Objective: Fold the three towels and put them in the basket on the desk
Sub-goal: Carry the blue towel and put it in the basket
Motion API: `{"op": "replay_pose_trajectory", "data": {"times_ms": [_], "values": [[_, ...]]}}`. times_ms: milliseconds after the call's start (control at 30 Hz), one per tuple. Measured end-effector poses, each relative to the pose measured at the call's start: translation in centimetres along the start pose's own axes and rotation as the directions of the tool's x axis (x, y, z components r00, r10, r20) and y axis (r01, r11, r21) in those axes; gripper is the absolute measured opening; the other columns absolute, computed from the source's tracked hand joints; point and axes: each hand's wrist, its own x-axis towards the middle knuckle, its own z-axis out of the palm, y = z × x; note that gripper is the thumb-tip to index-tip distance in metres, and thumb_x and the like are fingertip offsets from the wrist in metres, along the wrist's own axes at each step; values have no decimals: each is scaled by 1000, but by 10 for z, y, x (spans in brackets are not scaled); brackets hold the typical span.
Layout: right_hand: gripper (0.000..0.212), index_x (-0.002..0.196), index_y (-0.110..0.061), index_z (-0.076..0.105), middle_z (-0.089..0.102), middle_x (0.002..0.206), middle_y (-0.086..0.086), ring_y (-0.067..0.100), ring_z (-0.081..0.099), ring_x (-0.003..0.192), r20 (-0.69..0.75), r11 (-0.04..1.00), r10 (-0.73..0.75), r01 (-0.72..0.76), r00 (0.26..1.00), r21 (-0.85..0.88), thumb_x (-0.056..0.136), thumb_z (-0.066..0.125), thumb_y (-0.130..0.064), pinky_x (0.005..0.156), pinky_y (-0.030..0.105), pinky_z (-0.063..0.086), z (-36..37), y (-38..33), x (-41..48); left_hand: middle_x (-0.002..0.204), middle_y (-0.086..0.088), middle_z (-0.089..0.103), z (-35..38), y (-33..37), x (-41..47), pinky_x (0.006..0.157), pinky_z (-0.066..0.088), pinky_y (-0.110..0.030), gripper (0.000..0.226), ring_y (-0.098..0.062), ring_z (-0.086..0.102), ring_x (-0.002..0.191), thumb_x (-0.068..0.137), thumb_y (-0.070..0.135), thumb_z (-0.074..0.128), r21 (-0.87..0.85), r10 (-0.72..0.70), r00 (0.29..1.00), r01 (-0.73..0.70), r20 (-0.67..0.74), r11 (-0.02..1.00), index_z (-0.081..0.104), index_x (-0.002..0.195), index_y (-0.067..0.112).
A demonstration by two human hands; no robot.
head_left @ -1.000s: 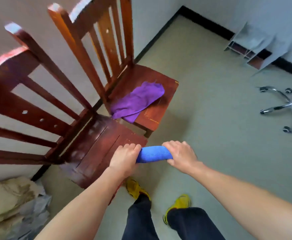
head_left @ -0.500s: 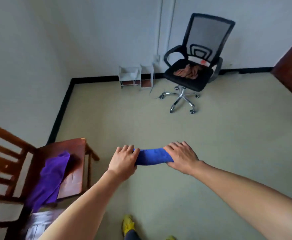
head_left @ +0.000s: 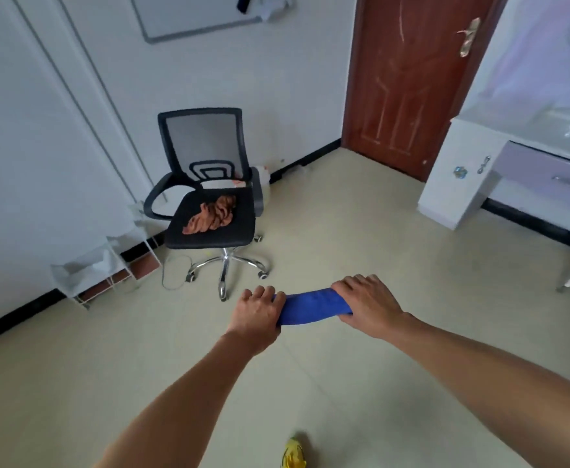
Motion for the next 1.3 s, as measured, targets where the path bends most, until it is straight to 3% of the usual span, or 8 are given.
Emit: {"op": "replay_pose_trajectory", "data": {"times_ms": [100,267,500,967,1300], "values": [[34,91,-20,61,60,73,-4,21,58,62,-40,994,106,-106,994,4,61,73,-30,59,33,45,-4,51,23,120,-5,53,-13,-2,84,96,36,-37,41,-27,49,112,86,29,52,20,122,992,-122,-19,992,45,124,15],[37,91,-18,62,61,71,-4,21,58,60,-97,959,283,-281,954,35,59,76,-29,58,33,47,-9,142,39,118,-3,54,-41,26,211,94,36,-35,42,-26,50,108,87,29,51,35,312,948,-310,-62,950,44,127,17],[37,98,-20,61,66,81,-3,20,62,68,-27,885,465,-465,885,1,67,73,-36,64,35,51,26,300,51,111,-1,56,-59,112,383,87,35,-33,35,-23,51,100,87,28,48,60,498,865,-495,-66,867,47,120,17],[42,98,-23,61,68,82,-4,17,64,67,-55,857,511,-513,858,-45,63,79,-36,66,31,50,13,644,153,105,1,59,-137,250,714,83,34,-30,25,-21,51,93,86,25,49,-50,512,850,-521,-125,852,48,110,19],[37,99,-22,59,68,84,-3,17,64,70,-85,801,592,-597,801,-48,68,75,-33,69,33,52,39,863,265,107,0,61,-164,305,985,83,36,-29,27,-19,55,93,87,25,53,-20,609,764,-626,-211,779,50,113,18]]}}
